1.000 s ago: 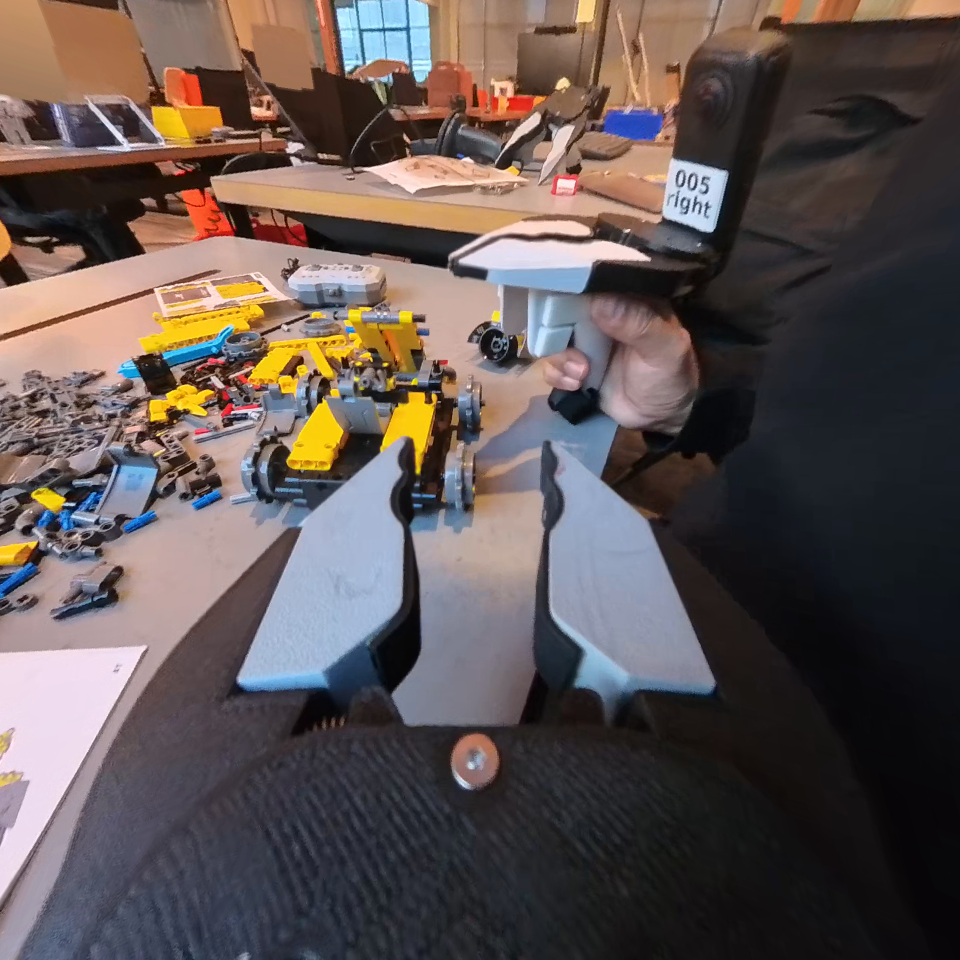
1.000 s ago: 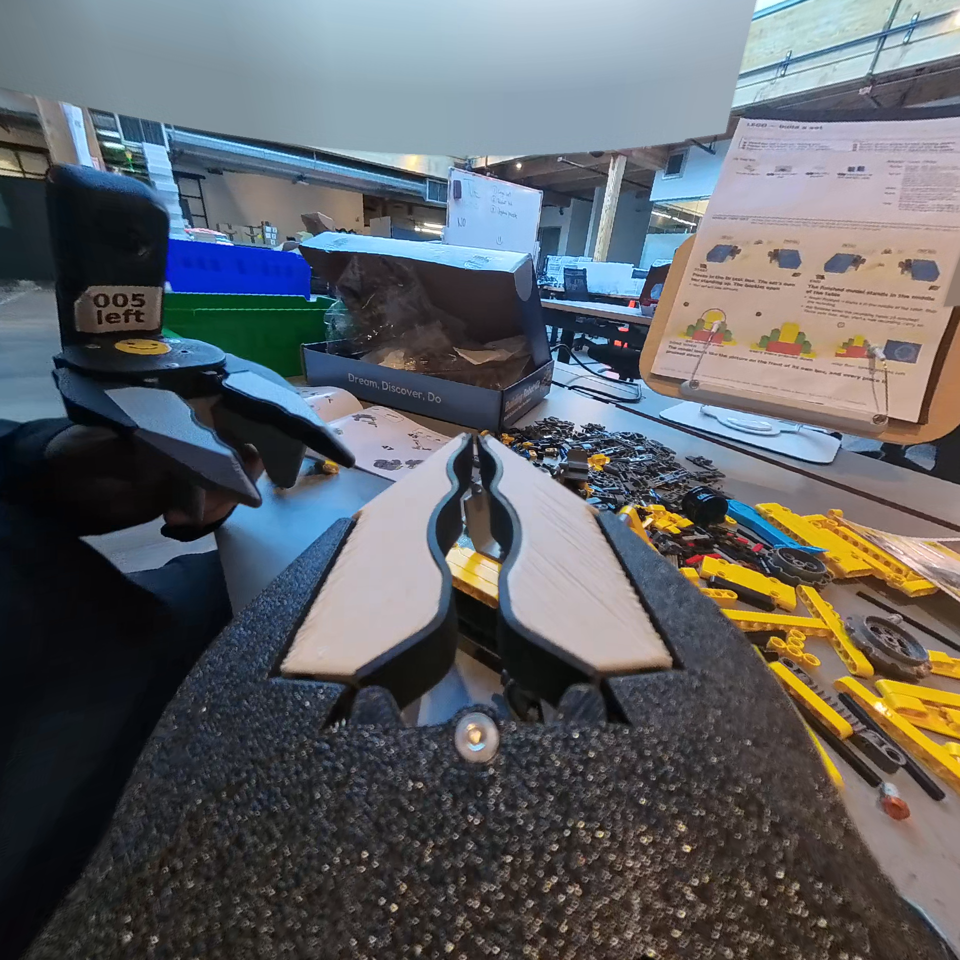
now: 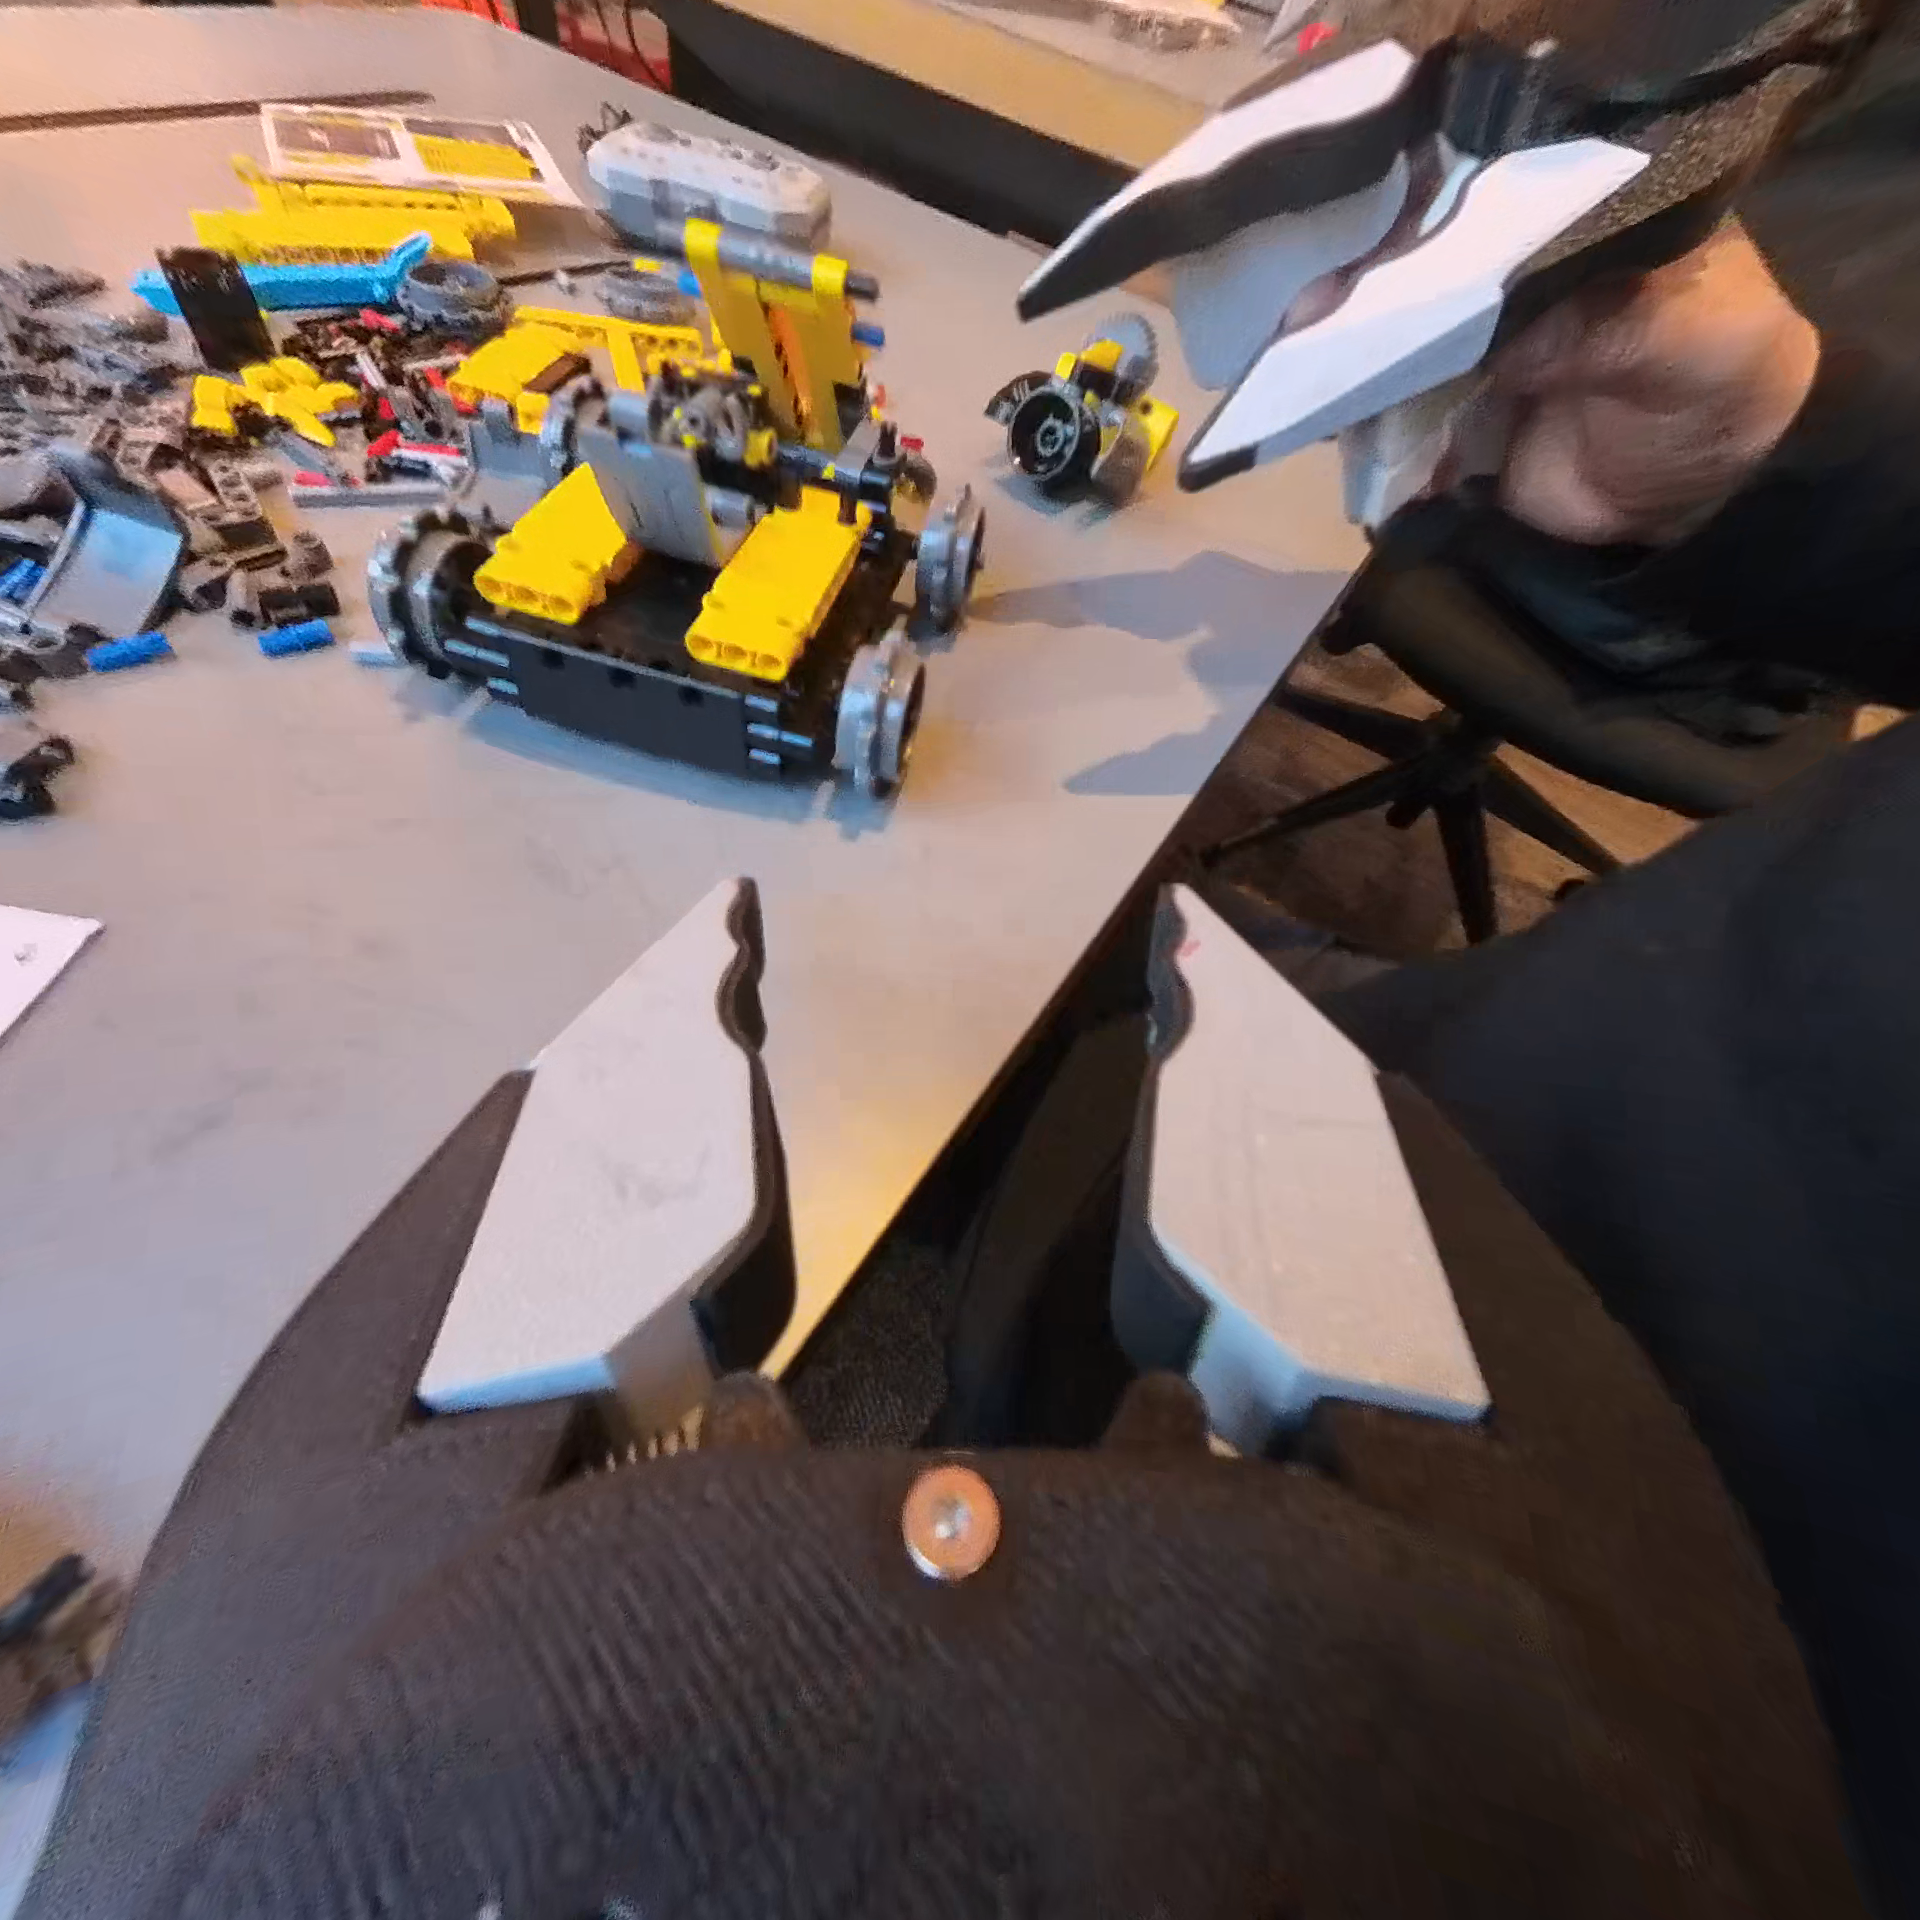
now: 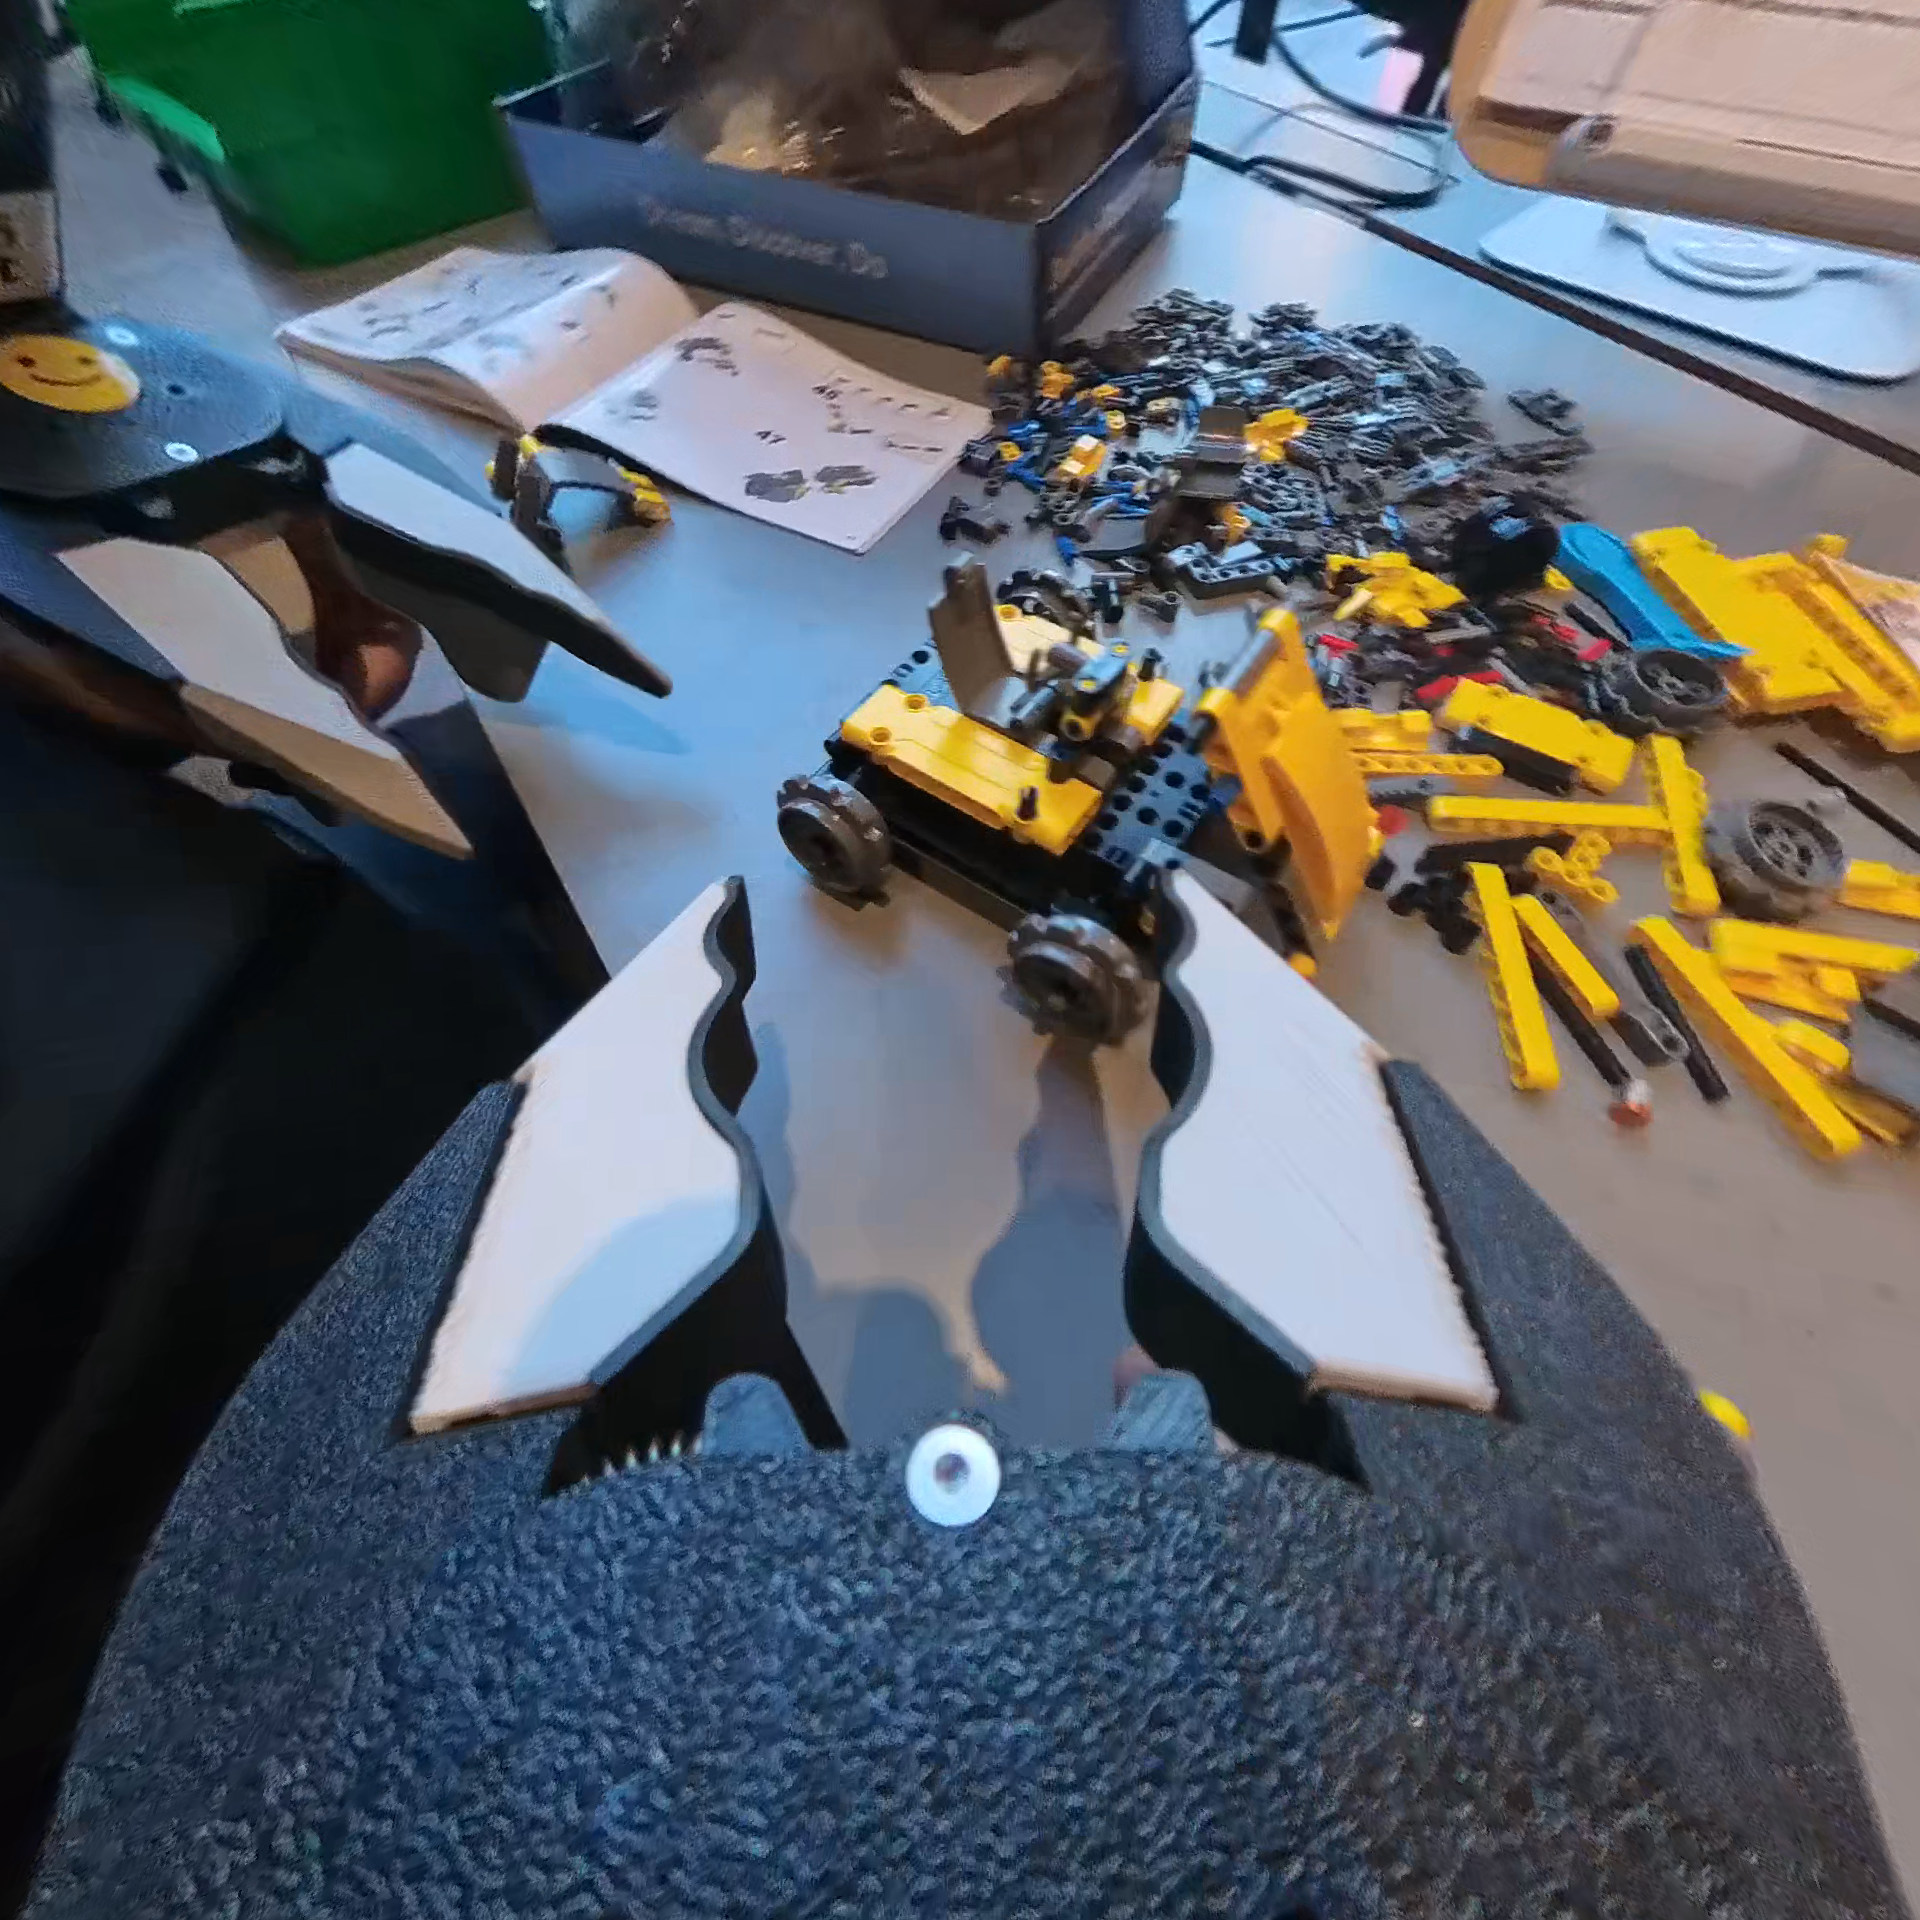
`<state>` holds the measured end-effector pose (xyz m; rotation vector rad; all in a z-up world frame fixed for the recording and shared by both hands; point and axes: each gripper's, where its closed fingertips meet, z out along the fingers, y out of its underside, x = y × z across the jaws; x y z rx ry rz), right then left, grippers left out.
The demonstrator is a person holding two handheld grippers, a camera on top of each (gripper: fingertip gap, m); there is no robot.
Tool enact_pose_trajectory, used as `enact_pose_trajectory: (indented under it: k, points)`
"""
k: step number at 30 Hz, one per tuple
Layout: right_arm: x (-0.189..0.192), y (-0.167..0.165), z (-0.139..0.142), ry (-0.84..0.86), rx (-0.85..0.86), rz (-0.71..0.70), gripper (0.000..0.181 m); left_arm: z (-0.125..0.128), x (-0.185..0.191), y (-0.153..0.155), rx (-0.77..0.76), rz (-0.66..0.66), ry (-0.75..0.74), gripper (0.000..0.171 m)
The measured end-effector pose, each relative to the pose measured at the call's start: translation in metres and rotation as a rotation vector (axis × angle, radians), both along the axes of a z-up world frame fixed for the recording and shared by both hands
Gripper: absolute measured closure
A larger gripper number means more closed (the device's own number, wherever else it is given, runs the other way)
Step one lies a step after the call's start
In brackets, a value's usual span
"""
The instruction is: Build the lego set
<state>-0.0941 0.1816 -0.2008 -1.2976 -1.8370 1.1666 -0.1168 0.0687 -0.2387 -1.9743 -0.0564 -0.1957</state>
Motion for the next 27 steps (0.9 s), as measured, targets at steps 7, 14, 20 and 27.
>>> enact_pose_trajectory:
  k: [7,14,20,27]
  points:
    - [-0.022,-0.041,-0.011,0.028,0.034,0.144,0.115,-0.006,-0.025,-0.036,0.018,0.155,-0.002,0.108]
    - [-0.032,-0.068,-0.018,0.069,0.014,0.243,0.124,-0.012,-0.024,-0.042,0.015,0.166,-0.011,0.108]
    - [-0.034,-0.070,-0.020,0.073,0.017,0.264,0.128,-0.016,-0.018,-0.038,0.008,0.131,-0.006,0.111]
    - [-0.034,-0.063,-0.009,0.111,-0.066,0.248,0.133,-0.011,-0.017,-0.033,0.029,0.110,0.011,0.113]
